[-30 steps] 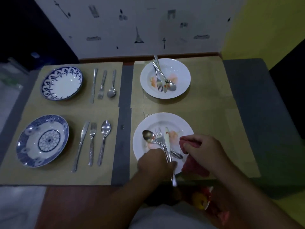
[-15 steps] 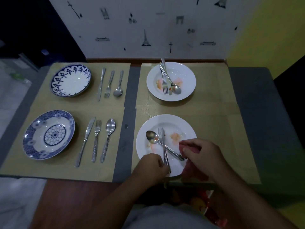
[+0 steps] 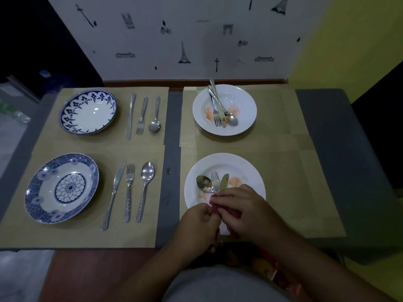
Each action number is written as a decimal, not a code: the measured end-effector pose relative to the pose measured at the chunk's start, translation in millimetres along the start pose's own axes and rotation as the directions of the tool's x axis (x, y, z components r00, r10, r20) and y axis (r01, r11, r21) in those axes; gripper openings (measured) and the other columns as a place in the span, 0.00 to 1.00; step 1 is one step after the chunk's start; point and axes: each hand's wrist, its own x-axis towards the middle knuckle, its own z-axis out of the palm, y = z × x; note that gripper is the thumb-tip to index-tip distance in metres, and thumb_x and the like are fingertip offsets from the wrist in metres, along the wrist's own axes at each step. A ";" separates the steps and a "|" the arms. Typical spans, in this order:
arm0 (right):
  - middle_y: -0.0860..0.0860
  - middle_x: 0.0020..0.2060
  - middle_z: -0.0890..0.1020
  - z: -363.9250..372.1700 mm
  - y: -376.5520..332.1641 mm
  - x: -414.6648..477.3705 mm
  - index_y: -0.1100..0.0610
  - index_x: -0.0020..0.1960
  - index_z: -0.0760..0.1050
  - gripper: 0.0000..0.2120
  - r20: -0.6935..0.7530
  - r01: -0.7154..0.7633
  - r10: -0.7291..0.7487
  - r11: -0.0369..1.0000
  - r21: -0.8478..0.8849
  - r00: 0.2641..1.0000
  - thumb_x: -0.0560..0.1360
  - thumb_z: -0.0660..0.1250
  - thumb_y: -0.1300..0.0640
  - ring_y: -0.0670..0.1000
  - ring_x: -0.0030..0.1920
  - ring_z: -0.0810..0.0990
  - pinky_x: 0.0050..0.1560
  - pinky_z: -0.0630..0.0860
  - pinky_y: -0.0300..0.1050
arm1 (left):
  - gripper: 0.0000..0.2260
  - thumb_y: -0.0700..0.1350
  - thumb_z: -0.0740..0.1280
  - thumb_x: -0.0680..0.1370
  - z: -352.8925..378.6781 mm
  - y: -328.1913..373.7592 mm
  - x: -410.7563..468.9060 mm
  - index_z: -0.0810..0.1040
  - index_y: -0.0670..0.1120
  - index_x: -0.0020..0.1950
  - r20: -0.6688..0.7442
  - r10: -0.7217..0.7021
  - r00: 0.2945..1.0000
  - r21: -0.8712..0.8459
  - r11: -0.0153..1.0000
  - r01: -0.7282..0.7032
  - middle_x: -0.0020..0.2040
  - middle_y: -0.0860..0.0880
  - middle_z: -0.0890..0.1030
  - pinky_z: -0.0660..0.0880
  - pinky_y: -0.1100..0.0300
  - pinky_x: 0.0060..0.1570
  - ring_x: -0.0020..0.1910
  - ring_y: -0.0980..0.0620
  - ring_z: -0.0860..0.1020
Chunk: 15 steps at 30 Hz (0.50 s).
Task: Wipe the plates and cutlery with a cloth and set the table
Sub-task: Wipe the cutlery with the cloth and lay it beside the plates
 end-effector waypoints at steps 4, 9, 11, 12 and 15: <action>0.46 0.49 0.85 -0.3 12.6 22.7 0.54 0.53 0.85 0.09 0.009 0.000 0.001 0.998 -0.062 1.000 0.73 0.73 0.59 0.46 0.47 0.79 0.52 0.73 0.42 | 0.07 0.45 0.65 0.79 -5.8 -7.6 -0.7 0.80 0.47 0.43 -0.053 0.152 0.987 0.205 0.969 -0.138 0.34 0.51 0.81 0.78 0.56 0.38 0.35 0.54 0.79; 0.47 0.44 0.86 -3.1 45.6 55.5 0.54 0.50 0.85 0.07 0.090 -0.107 0.124 0.979 -0.171 0.988 0.73 0.71 0.60 0.47 0.45 0.80 0.54 0.73 0.48 | 0.07 0.45 0.65 0.80 -8.7 -11.4 0.8 0.80 0.46 0.44 -0.010 0.152 0.988 0.211 0.966 -0.146 0.34 0.51 0.81 0.79 0.55 0.39 0.35 0.54 0.79; 0.46 0.44 0.86 -7.2 50.3 61.2 0.53 0.50 0.85 0.08 0.031 -0.190 0.196 0.971 -0.143 0.980 0.74 0.70 0.60 0.44 0.43 0.80 0.53 0.76 0.50 | 0.07 0.46 0.64 0.81 -12.6 -11.5 5.1 0.79 0.47 0.45 0.034 0.101 0.994 0.146 0.984 -0.105 0.32 0.49 0.81 0.80 0.54 0.33 0.29 0.53 0.79; 0.45 0.44 0.86 -10.3 49.4 60.4 0.53 0.50 0.85 0.08 -0.013 -0.247 0.247 0.963 -0.109 0.969 0.74 0.70 0.60 0.43 0.42 0.80 0.51 0.77 0.49 | 0.07 0.46 0.64 0.81 -14.5 -11.3 7.2 0.79 0.47 0.45 0.048 0.080 0.996 0.120 0.989 -0.086 0.31 0.49 0.80 0.78 0.56 0.30 0.27 0.54 0.78; 0.41 0.45 0.84 -16.3 34.2 46.2 0.50 0.51 0.84 0.08 -0.074 -0.274 0.270 0.961 -0.045 0.960 0.75 0.69 0.59 0.44 0.44 0.79 0.50 0.77 0.47 | 0.08 0.46 0.63 0.82 -16.8 -12.5 14.2 0.76 0.51 0.44 0.010 0.085 0.996 0.134 0.987 -0.085 0.31 0.52 0.79 0.73 0.62 0.29 0.26 0.59 0.76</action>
